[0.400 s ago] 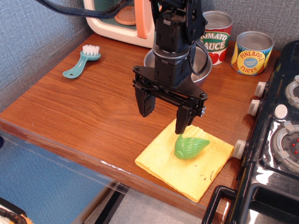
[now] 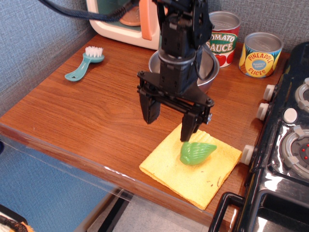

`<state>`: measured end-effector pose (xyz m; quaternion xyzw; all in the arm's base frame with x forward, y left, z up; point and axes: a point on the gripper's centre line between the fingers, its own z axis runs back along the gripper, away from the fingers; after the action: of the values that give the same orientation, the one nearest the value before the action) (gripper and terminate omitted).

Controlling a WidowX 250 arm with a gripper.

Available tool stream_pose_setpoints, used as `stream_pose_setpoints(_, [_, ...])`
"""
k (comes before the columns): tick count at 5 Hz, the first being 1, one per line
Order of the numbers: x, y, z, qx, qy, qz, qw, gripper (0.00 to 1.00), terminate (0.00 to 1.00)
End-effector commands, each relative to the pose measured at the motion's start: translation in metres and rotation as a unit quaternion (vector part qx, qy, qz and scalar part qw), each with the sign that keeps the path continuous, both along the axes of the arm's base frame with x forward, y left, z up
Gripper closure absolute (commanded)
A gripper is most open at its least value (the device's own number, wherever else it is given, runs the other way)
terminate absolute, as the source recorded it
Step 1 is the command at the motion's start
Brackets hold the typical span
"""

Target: Move the bowl to the front left corner of the table

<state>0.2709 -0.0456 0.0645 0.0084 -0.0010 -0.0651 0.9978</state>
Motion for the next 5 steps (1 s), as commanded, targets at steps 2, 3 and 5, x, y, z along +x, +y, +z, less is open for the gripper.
stream_pose_setpoints(2, [0.106, -0.008, 0.025, -0.008, -0.047, 0.021, 0.9986, 0.00, 0.00])
stream_pose_setpoints(3, [0.137, -0.008, 0.013, -0.007, -0.044, 0.027, 0.9986, 0.00, 0.00])
stream_pose_setpoints(5, [0.150, -0.013, -0.029, 0.006, -0.011, 0.024, 0.9996, 0.00, 0.00])
